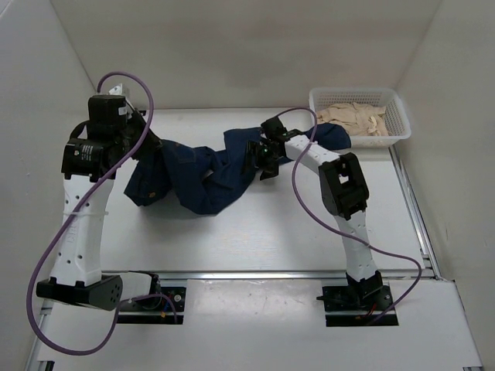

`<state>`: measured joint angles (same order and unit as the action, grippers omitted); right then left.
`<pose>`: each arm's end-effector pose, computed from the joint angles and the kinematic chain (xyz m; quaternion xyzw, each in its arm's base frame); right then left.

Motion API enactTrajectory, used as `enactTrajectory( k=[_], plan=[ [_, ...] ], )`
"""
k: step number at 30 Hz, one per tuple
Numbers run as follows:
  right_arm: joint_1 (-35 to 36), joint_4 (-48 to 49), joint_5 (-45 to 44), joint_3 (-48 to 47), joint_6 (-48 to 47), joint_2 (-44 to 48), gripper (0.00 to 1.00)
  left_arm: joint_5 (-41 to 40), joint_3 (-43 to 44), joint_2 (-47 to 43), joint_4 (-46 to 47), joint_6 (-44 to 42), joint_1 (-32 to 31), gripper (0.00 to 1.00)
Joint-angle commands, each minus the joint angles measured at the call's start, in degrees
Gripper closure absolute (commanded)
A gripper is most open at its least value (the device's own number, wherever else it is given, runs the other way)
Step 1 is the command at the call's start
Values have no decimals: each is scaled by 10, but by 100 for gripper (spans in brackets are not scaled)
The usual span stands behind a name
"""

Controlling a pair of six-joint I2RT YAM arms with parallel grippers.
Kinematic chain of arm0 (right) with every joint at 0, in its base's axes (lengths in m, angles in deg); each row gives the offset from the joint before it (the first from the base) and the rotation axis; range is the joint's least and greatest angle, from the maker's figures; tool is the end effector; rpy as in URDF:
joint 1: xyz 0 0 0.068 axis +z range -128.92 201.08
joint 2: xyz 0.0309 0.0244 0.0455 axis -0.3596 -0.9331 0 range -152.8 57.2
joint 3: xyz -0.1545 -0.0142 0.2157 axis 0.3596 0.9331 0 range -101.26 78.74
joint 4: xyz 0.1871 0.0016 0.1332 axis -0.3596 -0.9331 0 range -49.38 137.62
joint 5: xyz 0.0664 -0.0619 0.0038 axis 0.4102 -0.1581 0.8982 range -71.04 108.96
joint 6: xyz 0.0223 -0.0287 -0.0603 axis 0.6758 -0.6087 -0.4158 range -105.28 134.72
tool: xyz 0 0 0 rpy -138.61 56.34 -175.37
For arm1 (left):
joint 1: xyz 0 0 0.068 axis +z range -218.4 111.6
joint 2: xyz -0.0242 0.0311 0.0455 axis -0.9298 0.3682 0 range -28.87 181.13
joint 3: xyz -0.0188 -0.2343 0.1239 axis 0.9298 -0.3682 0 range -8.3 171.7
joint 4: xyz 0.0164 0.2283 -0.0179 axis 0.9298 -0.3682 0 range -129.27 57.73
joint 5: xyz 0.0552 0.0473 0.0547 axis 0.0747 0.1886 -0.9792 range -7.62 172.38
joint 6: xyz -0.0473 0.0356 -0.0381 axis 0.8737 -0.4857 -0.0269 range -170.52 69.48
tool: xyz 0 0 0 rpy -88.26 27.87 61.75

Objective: Fold and stack the trousers
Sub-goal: Flatten the trousers out

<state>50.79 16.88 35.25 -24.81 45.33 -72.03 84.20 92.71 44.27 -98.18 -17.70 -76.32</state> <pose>0.4000 0.2468 0.1673 -0.0336 0.9480 0.2610 0.1791 0.2052 -0.0303 0.4295 -0.1869 0.8792 -0.1658 0.4057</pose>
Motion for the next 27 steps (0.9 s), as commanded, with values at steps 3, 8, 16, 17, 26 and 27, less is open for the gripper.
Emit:
enactTrajectory(
  k=[3,8,16,17,26,27],
  plan=[
    [15,-28,3,-53,-3,-43,36,-17,43,-34,-10,-11,10,90],
    [20,-14,-39,-45,11,11,100,-30,61,-34,-23,-17,22,90],
    [-55,-9,-127,117,11,247,100,-30,81,5,-18,-51,45,90],
    [-69,-9,-146,141,4,313,100,-30,91,20,-18,-51,45,90],
    [-199,-136,-282,358,-42,715,100,54,39,27,10,-63,45,90],
    [-205,-156,-318,370,-42,739,100,65,22,10,10,-63,45,90]
  ],
)
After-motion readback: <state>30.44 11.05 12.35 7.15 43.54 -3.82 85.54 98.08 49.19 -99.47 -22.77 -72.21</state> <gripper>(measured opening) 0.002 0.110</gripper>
